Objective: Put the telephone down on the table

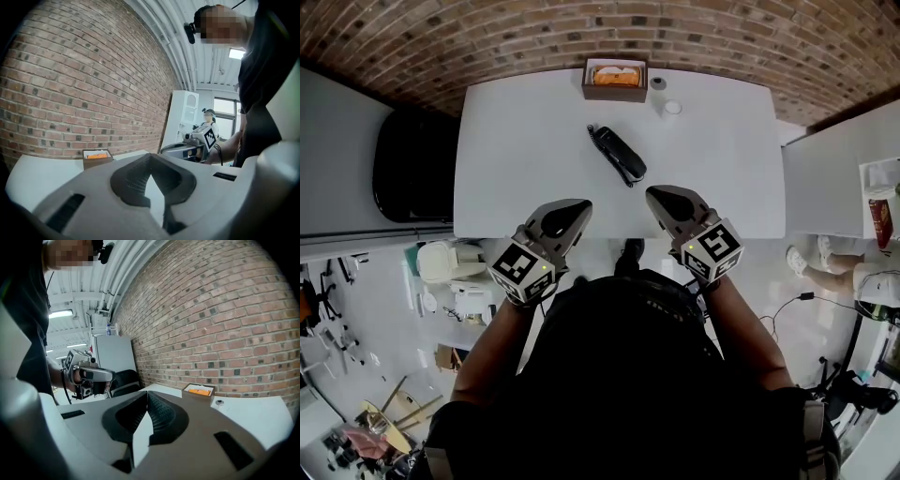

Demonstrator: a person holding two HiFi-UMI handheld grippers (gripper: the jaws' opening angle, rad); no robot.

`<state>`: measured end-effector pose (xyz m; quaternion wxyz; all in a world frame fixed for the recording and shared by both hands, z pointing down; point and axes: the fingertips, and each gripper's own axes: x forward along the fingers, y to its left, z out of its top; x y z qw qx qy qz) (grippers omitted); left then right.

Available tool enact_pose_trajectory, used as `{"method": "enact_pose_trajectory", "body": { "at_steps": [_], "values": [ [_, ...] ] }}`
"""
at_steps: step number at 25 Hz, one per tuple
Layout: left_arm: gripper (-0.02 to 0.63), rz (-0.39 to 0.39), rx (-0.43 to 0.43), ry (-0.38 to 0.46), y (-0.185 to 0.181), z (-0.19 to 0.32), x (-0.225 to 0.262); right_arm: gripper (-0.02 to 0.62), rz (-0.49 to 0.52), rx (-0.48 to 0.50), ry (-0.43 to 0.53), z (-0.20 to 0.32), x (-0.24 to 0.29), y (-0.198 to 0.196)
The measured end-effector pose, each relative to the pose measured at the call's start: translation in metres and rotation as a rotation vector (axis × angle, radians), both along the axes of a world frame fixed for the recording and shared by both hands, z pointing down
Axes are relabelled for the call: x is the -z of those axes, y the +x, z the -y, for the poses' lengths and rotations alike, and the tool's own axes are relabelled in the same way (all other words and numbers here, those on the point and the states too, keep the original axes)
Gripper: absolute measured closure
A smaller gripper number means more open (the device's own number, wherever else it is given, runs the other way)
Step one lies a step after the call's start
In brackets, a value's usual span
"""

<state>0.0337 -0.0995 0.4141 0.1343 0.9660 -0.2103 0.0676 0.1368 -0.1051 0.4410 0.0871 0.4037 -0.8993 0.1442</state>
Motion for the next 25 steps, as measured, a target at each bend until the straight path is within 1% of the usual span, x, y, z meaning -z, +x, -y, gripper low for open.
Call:
{"method": "enact_pose_trajectory", "body": {
  "at_steps": [3,8,13,16,18,21,25],
  "values": [
    [0.600,-0.011,-0.013,0.010,-0.022,-0.016,0.001,0.578,-0.005,-0.026,-0.008,-0.017,-0.001,-0.019],
    [0.600,-0.027,-0.042,-0.005,-0.077,-0.067,-0.005,0.578,-0.020,-0.062,0.011,-0.050,0.001,-0.060],
    [0.600,-0.029,-0.044,0.012,-0.127,-0.109,-0.004,0.578,-0.003,-0.103,0.034,-0.097,0.013,-0.099],
    [0.600,-0.043,-0.064,0.019,-0.143,-0.135,0.002,0.578,0.022,-0.122,0.015,-0.129,0.013,-0.117],
    [0.600,-0.049,-0.092,0.013,-0.152,-0.155,0.001,0.578,0.023,-0.142,0.008,-0.149,0.015,-0.127],
    [0.600,-0.065,-0.101,0.006,-0.164,-0.177,0.005,0.578,0.021,-0.159,0.012,-0.173,0.023,-0.140],
    [0.600,-0.089,-0.097,0.023,-0.162,-0.202,0.018,0.578,0.010,-0.156,0.018,-0.201,0.030,-0.140]
  ]
}}
